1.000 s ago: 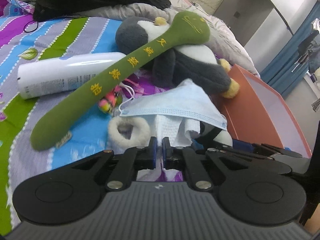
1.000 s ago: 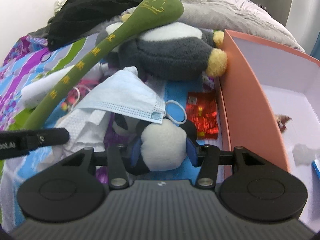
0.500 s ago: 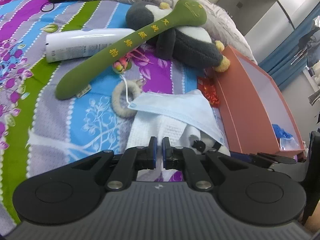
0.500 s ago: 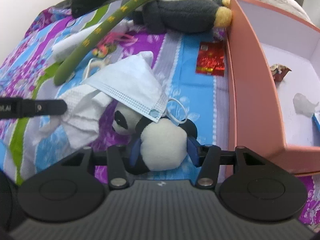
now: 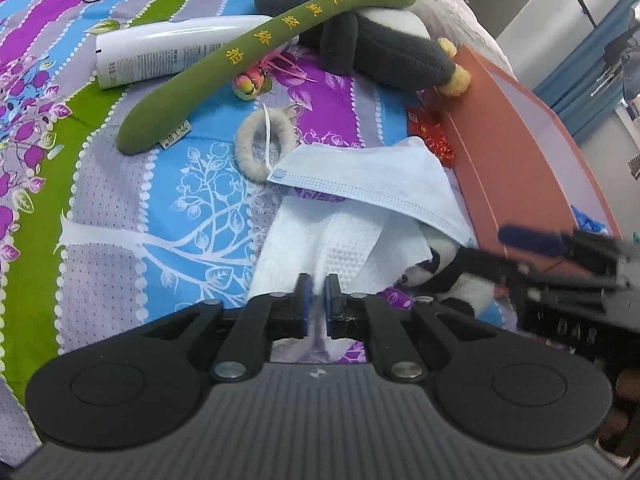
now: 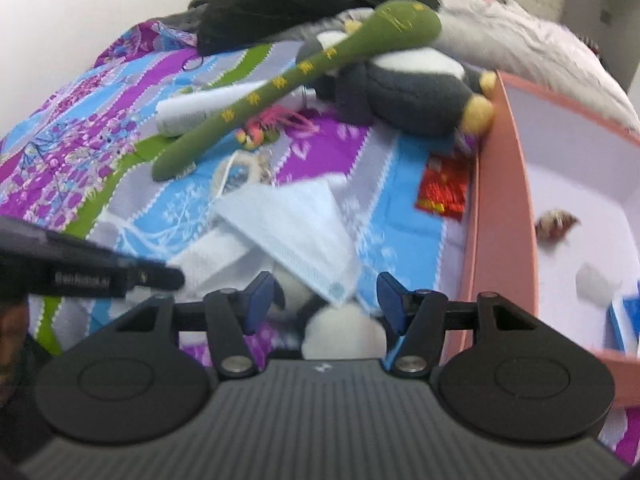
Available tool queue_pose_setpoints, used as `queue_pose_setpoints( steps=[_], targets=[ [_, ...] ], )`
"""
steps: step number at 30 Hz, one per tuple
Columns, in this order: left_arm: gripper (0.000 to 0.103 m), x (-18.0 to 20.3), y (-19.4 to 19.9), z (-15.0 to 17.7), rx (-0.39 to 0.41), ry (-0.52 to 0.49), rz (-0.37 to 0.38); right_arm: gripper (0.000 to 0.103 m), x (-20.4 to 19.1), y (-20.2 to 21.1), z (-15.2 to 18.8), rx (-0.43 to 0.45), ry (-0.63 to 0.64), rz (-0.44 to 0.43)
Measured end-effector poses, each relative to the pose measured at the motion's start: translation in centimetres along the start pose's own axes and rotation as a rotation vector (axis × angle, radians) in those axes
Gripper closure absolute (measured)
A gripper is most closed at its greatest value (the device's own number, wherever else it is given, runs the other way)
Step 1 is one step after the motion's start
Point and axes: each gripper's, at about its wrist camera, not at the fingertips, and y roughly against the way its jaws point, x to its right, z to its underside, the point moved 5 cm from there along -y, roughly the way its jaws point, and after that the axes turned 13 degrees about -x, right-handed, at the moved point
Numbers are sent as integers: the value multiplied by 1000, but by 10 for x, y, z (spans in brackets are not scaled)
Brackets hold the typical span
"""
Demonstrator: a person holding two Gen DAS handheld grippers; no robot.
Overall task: Organize soft objects
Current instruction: 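Lift the white towel with the left gripper while the right gripper lifts the tissue toward the box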
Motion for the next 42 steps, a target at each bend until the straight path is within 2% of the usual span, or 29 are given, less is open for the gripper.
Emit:
queue_pose_setpoints(
  steps=[1, 3, 5, 7, 10, 13, 15, 17, 18, 19, 20, 23, 28, 36, 42],
  targets=[
    [94, 0, 0, 0, 0, -3, 0, 43, 1, -1, -4, 9, -7, -10],
    [82, -2, 0, -1, -4, -4, 11, 43, 5, -5, -13, 24, -53, -58],
    [51, -1, -1, -2, -1, -17, 23, 43, 12, -11, -20, 24, -114, -102],
    [48, 0, -1, -4, 17, -26, 12, 43, 19, -22, -25, 11, -172, -131],
    [48, 2, -8, -9, 16, -49, 18, 44, 25, -37, -27, -15, -239, -183],
    [48, 5, -20, -13, -4, -76, 12, 44, 22, -45, -27, -30, -245, -222],
    [48, 6, -28, -14, -17, -83, 6, 50, 18, -48, -27, -40, -223, -230],
    [49, 5, -36, -14, -33, -83, -14, 68, 16, -48, -28, -40, -211, -229],
    [49, 6, -38, -15, -30, -90, -20, 70, 16, -47, -28, -35, -207, -226],
    [54, 6, -39, -15, -28, -94, -25, 80, 16, -46, -29, -27, -200, -225],
    [65, 7, -39, -16, -27, -97, -33, 90, 15, -44, -30, -19, -193, -223],
    [90, 6, -40, -18, -25, -105, -78, 95, 14, -36, -35, 9, -184, -211],
    [94, 3, -22, -19, 15, -76, -77, 96, 14, -16, -42, 63, -186, -191],
    [94, 12, 39, -20, 125, -18, -26, 96, 10, 25, -46, 149, -197, -127],
    [94, 31, 80, -29, 211, -51, -34, 96, 9, 61, -43, 211, -226, -104]
  ],
)
